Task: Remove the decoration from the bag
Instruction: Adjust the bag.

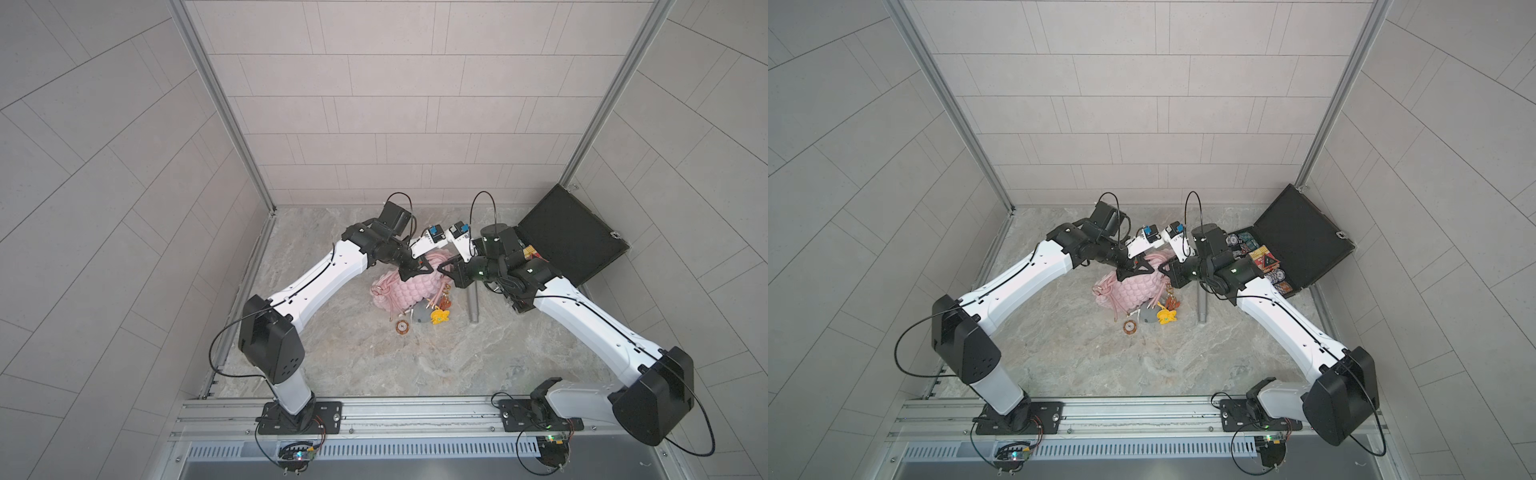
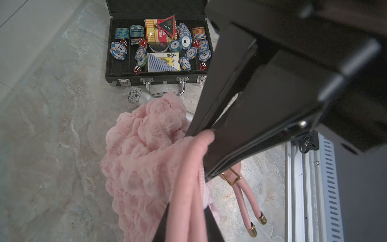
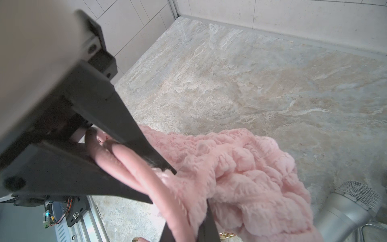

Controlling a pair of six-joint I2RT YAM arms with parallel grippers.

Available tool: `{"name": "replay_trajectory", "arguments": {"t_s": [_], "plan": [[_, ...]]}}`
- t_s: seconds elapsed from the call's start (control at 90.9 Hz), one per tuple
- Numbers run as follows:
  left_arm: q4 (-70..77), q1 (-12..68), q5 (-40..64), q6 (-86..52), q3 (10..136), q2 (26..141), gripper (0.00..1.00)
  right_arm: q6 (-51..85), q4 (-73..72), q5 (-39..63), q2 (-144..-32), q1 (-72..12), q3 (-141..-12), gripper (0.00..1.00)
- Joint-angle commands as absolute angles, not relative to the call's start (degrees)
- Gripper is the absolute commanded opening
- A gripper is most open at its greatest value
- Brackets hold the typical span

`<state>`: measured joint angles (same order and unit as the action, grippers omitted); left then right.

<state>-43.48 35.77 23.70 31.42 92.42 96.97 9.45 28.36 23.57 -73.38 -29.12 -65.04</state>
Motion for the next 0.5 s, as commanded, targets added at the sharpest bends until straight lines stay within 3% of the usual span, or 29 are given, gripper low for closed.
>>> {"name": "replay_trajectory", "arguments": {"t_s": [0.0, 0.11, 0.484], "plan": [[-44.35, 36.04, 23.18, 31.47, 93.62, 96.91, 0.10, 9.15, 26.32, 25.80, -71.19, -29.12, -66.35, 0.00], [-44.17, 36.02, 22.73, 31.20, 93.85, 96.45, 0.00, 8.90, 26.37, 25.67, -71.16, -29.13, -66.28, 0.01], [-43.77, 35.10, 21.89, 28.19, 94.61, 95.46, 0.00, 7.57, 26.35, 26.19, -69.10, -28.37, -65.16, 0.31]]}}
